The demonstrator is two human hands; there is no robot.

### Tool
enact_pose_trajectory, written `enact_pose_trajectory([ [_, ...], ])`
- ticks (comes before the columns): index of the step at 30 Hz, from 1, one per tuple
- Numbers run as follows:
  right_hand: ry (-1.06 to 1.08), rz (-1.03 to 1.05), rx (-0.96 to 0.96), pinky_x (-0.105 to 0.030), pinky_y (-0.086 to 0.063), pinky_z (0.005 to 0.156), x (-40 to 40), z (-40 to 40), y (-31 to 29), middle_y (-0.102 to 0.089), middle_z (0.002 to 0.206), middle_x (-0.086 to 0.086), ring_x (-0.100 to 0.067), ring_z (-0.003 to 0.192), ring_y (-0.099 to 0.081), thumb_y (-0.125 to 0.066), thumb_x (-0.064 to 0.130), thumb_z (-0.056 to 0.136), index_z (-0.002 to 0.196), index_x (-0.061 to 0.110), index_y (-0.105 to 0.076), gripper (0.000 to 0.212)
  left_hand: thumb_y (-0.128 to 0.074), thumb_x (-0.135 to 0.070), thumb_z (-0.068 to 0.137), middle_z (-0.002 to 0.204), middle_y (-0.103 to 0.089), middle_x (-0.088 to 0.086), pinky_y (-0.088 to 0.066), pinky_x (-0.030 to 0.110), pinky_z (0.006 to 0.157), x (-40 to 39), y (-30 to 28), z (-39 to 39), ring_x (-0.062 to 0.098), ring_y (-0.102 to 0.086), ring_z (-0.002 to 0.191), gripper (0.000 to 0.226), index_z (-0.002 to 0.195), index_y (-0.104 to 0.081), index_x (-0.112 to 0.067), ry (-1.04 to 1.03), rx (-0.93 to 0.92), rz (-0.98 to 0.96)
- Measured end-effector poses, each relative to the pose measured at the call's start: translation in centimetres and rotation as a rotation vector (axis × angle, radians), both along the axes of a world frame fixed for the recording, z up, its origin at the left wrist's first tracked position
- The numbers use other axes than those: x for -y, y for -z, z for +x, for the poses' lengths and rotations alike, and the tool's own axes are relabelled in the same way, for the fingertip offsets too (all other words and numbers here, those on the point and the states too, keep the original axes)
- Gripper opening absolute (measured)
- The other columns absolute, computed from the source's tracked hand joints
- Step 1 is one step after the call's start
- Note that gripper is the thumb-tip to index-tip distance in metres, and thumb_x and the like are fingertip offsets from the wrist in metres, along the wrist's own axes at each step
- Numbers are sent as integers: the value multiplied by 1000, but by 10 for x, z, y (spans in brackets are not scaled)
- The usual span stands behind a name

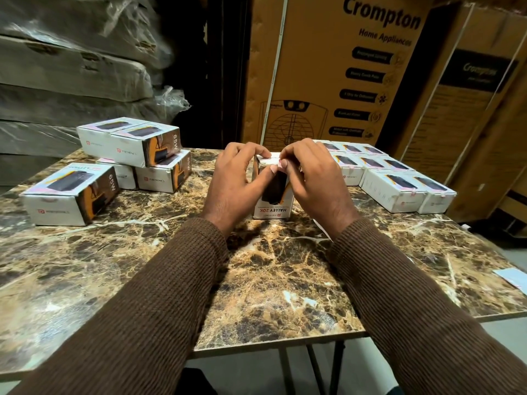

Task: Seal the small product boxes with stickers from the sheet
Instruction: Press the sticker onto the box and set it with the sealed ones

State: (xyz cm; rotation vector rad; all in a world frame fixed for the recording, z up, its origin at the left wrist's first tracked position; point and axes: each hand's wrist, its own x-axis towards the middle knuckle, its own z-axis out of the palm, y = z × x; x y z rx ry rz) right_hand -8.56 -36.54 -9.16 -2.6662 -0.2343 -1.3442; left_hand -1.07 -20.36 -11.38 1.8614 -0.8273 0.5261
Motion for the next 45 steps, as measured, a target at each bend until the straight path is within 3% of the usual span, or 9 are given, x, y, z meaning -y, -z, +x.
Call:
enact_pose_trajectory([
  [12, -52, 14, -28, -28, -49, 85, 5, 0, 0, -62, 112, 2, -14, 103, -54, -60, 21, 103, 119, 15, -63, 17, -65, -44, 99, 124, -53, -4, -52, 48, 102, -1, -1, -2, 18, -50, 123, 23, 119, -64, -31, -5, -22, 2],
  [18, -89, 69, -39, -35, -55, 87, 4, -1, -1, -64, 111, 4, -15, 104, -58, -64, 16, 101, 141, 18, -54, 41, -65, -44, 100, 125, -53, -6, -53, 49, 99, -1, 0, -1, 18, -50, 123, 23, 119, -64, -32, 0, -25, 3],
  [23, -146, 156, -12, -40, -59, 76, 5, -3, 0, -63, 104, 4, -16, 99, -63, -66, 18, 101, 122, 21, -54, 25, -64, -43, 100, 126, -52, -5, -54, 49, 97, -1, 1, 0, 16, -50, 122, 23, 120, -64, -32, -3, -21, 7],
  [28, -116, 63, 3, -40, -55, 76, 5, -4, 1, -63, 103, 5, -18, 97, -58, -65, 15, 101, 107, 16, -65, 6, -64, -43, 101, 126, -52, -6, -54, 48, 97, -1, 0, 0, 16, -50, 122, 23, 121, -63, -32, -7, -19, 16],
  [45, -116, 146, 19, -40, -56, 85, 2, -3, 4, -63, 110, 0, -20, 106, -60, -68, 16, 100, 113, 10, -75, 16, -64, -44, 101, 125, -52, -5, -55, 49, 97, -1, 0, 0, 17, -50, 123, 23, 120, -64, -32, -9, -20, 14],
])
